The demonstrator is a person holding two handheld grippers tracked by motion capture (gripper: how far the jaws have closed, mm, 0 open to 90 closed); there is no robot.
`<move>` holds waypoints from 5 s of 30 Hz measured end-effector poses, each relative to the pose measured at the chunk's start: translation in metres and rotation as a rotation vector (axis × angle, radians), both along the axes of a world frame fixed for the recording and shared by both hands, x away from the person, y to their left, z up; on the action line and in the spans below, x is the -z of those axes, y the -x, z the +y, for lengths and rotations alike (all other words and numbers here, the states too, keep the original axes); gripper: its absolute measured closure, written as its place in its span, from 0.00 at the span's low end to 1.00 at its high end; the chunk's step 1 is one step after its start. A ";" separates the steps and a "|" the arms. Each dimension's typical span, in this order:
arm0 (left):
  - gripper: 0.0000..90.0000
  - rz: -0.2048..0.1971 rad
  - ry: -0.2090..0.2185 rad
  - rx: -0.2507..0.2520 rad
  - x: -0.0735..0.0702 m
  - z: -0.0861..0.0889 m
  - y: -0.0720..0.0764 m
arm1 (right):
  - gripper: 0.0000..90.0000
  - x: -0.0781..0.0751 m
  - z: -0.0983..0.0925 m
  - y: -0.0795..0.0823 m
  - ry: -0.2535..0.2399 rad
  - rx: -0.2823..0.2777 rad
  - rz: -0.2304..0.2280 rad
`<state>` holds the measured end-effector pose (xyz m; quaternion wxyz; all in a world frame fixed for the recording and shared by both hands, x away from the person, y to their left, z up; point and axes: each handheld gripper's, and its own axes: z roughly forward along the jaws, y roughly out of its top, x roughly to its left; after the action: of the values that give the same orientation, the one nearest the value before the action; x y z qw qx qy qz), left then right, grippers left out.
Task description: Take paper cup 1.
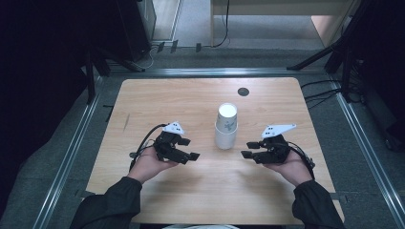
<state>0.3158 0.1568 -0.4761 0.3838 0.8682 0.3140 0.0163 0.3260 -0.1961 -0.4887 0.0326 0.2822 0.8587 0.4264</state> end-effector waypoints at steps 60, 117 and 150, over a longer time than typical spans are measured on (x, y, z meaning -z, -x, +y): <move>0.29 0.010 0.030 0.029 -0.005 0.010 -0.002 | 0.25 -0.107 0.078 -0.097 0.256 -0.320 0.043; 0.25 -0.006 0.043 0.028 -0.008 0.012 -0.002 | 0.37 -0.133 0.082 -0.095 0.280 -0.289 0.016; 0.14 -0.017 0.103 0.019 -0.021 0.018 -0.001 | 0.38 -0.205 0.079 -0.054 0.234 -0.377 -0.059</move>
<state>0.3164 0.1747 -0.4552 0.4308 0.8500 0.3031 0.0038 0.3800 -0.1172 -0.2833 0.0100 0.0985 0.9386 0.3305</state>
